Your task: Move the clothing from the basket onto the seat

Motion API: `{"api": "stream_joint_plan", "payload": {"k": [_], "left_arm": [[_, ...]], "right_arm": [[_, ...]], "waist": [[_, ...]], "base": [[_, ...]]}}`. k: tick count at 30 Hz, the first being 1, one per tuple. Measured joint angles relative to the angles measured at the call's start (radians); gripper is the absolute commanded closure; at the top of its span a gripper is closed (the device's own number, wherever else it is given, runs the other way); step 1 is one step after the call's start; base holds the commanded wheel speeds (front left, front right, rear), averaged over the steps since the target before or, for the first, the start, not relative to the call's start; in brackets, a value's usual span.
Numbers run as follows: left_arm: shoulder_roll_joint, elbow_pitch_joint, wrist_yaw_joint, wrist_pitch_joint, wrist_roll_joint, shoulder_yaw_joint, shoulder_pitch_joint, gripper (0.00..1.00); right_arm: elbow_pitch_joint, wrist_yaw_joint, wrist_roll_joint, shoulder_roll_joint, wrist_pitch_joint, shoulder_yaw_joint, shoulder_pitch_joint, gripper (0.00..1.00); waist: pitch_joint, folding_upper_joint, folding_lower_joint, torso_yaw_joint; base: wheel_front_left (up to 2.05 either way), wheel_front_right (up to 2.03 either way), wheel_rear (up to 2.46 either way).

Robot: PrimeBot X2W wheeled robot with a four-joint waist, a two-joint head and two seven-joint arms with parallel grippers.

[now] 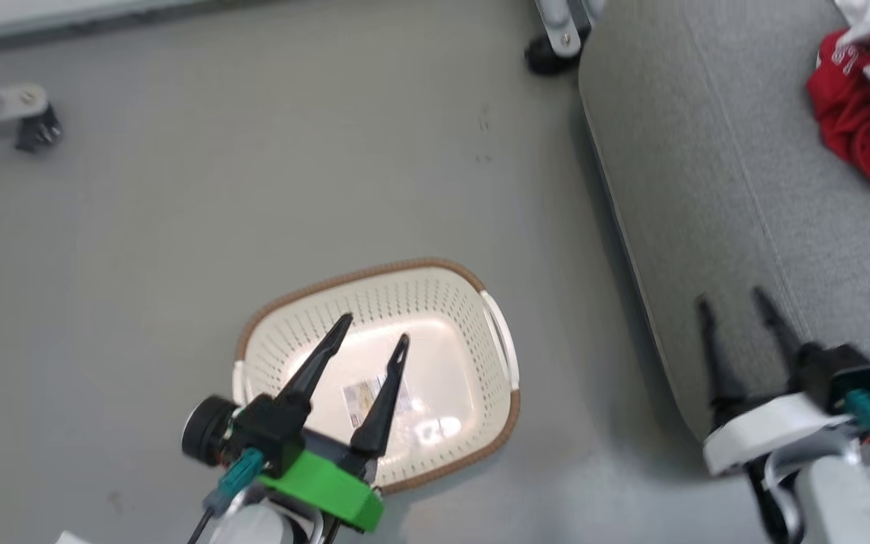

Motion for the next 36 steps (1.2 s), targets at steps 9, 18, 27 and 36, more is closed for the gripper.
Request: {"api": "stream_joint_plan", "payload": {"k": [9, 18, 27, 36], "left_arm": [[-0.059, 0.019, 0.013, 0.000, 0.017, 0.198, 0.185, 0.00], [-0.077, -0.076, 0.009, 0.000, 0.073, 0.359, 0.350, 0.00], [-0.084, -0.123, 0.008, 0.000, 0.108, 0.411, 0.467, 0.00], [-0.085, -0.125, 0.020, 0.000, 0.103, 0.398, 0.476, 0.00]], "right_arm": [[-0.055, 0.000, 0.027, 0.042, 0.000, 0.135, 0.139, 0.00], [-0.145, 0.000, 0.016, 0.052, 0.000, 0.102, 0.272, 0.00], [-0.168, 0.000, 0.008, 0.062, 0.000, 0.088, 0.333, 0.00], [-0.160, 0.000, 0.006, 0.065, 0.000, 0.079, 0.344, 0.00]], "waist": [[-0.215, 0.0000, 0.0000, 0.070], [-0.383, 0.0000, -0.0001, 0.137], [-0.475, 0.0000, -0.0001, 0.161], [-0.493, 0.0000, 0.0000, 0.168]], "base": [[0.00, 0.00, 0.00], [0.00, 0.00, 0.00], [0.00, 0.00, 0.00], [0.00, 0.00, 0.00]]}}
